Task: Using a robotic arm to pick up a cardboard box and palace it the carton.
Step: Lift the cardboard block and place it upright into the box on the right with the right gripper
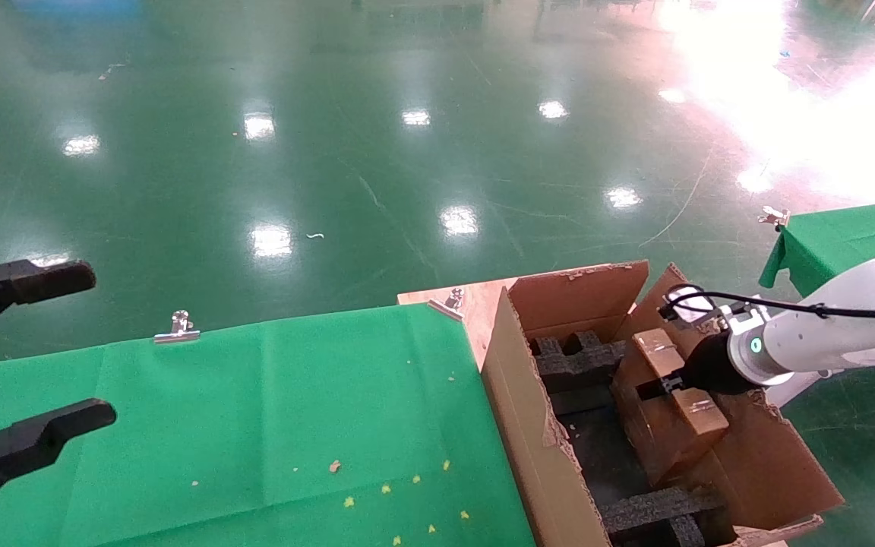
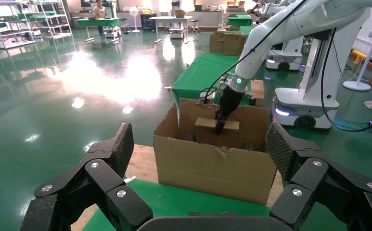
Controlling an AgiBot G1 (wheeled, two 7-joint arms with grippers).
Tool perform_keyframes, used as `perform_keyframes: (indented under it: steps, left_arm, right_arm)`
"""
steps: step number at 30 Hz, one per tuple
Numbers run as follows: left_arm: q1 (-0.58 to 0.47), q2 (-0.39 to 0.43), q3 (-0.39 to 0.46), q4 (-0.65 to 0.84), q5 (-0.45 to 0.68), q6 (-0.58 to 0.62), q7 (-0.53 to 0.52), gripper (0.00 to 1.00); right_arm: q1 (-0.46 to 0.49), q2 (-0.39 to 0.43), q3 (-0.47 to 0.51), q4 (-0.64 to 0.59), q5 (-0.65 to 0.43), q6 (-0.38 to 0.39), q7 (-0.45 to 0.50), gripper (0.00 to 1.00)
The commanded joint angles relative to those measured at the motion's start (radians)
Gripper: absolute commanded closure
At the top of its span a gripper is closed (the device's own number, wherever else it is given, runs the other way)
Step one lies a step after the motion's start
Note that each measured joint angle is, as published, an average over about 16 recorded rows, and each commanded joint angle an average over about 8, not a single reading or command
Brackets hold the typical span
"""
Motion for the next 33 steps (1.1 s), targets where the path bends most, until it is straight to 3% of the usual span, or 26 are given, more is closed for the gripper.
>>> perform_keyframes:
  steps: [1, 20, 22, 27, 29, 30, 33]
  left_arm:
    - [0.000, 0.000, 0.000, 0.000, 0.000, 0.000, 0.000, 0.00]
    - [0.000, 0.000, 0.000, 0.000, 0.000, 0.000, 0.000, 0.00]
    - [0.000, 0.000, 0.000, 0.000, 0.000, 0.000, 0.000, 0.00]
    - [0.000, 0.000, 0.000, 0.000, 0.000, 0.000, 0.000, 0.00]
    - [0.000, 0.000, 0.000, 0.000, 0.000, 0.000, 0.000, 0.00]
    - [0.000, 0.000, 0.000, 0.000, 0.000, 0.000, 0.000, 0.00]
    - [0.000, 0.000, 0.000, 0.000, 0.000, 0.000, 0.000, 0.00]
  right_arm:
    - [-0.013, -0.004, 0.003, -0.006, 0.008, 0.002, -0.008, 1.00]
    - [-0.136, -0.038, 0.030, -0.104, 0.075, 0.020, -0.088, 0.99]
    - [-0.141, -0.040, 0.038, -0.114, 0.085, 0.020, -0.102, 0.87]
    - [-0.150, -0.044, 0.053, -0.127, 0.104, 0.019, -0.135, 0.25]
    - [-0.151, -0.045, 0.056, -0.130, 0.107, 0.019, -0.141, 0.04]
    - [-0.152, -0.045, 0.057, -0.131, 0.108, 0.020, -0.143, 0.00]
    - [-0.153, -0.045, 0.059, -0.131, 0.110, 0.020, -0.144, 0.00]
